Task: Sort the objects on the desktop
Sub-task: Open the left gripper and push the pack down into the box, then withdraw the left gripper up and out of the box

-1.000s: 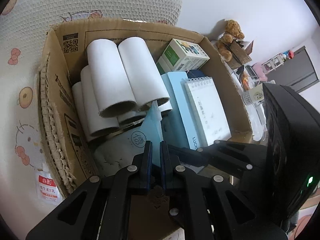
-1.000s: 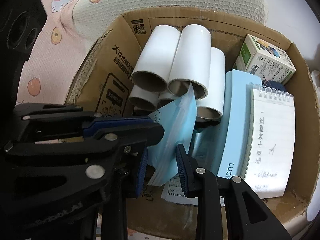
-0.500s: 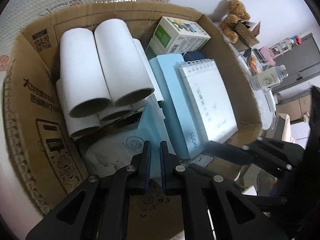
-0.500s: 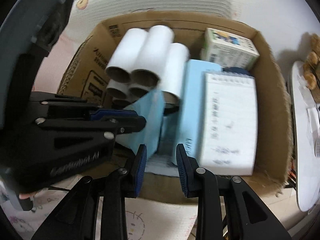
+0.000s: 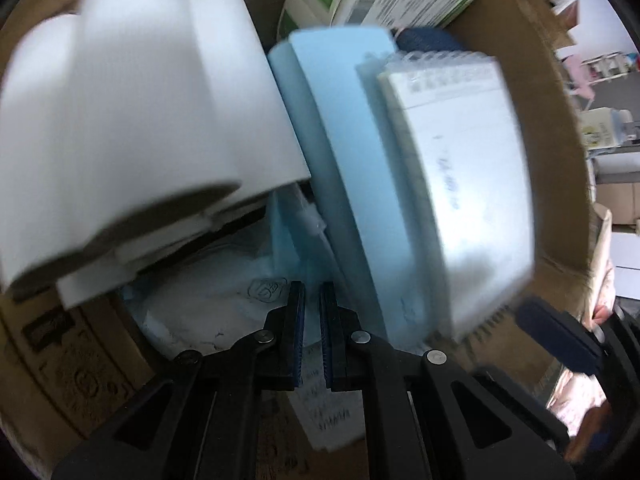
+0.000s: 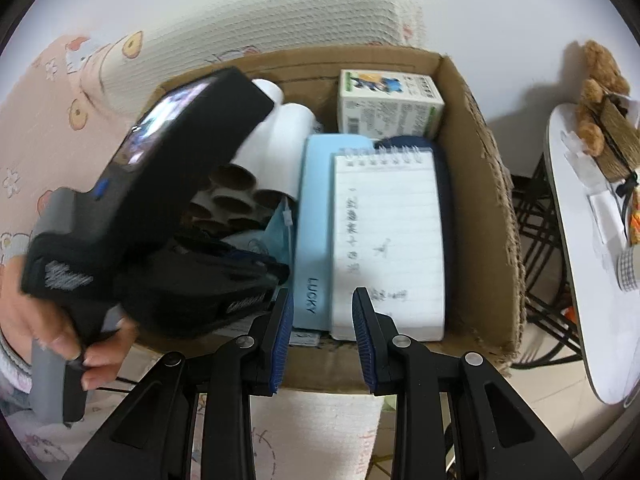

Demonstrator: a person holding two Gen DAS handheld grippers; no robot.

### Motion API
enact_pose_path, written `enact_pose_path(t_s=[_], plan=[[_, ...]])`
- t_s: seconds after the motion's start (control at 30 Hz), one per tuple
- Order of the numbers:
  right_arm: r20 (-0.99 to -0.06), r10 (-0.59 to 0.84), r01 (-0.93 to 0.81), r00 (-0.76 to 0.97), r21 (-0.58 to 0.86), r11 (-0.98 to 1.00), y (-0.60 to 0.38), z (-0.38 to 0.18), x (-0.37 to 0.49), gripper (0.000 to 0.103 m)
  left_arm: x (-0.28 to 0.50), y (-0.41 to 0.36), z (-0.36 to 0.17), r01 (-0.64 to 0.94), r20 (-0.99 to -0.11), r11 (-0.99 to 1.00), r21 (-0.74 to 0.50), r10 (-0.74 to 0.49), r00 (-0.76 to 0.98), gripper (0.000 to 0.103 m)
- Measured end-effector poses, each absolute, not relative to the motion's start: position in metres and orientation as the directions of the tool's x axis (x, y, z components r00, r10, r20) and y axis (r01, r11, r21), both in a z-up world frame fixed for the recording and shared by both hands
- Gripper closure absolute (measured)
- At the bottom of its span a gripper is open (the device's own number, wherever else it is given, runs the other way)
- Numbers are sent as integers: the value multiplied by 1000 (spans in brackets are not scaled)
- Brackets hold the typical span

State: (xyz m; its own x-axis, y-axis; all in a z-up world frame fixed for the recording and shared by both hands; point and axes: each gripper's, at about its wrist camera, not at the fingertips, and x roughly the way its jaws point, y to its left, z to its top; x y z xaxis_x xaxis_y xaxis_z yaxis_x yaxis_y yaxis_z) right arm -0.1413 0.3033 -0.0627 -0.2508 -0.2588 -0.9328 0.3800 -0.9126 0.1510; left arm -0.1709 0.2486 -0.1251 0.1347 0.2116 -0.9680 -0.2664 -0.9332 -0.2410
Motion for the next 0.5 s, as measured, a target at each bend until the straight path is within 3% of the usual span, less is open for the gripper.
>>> enact_pose_path(t_s=[0.27, 0.4, 0.5], plan=[[-945, -238, 367, -225, 145, -919, 306, -73, -142, 77, -169, 252, -123, -283, -972, -933, -221, 188, 139, 95], [-947, -228, 376, -225, 132, -917, 303, -68, -139, 77, -156, 236, -99, -286, -968, -925, -250, 235, 86, 84], [-948, -217, 386, -232, 115, -915, 293, -65, -147, 77, -146, 219, -75, -289, -963, -922, -260, 268, 13, 82]])
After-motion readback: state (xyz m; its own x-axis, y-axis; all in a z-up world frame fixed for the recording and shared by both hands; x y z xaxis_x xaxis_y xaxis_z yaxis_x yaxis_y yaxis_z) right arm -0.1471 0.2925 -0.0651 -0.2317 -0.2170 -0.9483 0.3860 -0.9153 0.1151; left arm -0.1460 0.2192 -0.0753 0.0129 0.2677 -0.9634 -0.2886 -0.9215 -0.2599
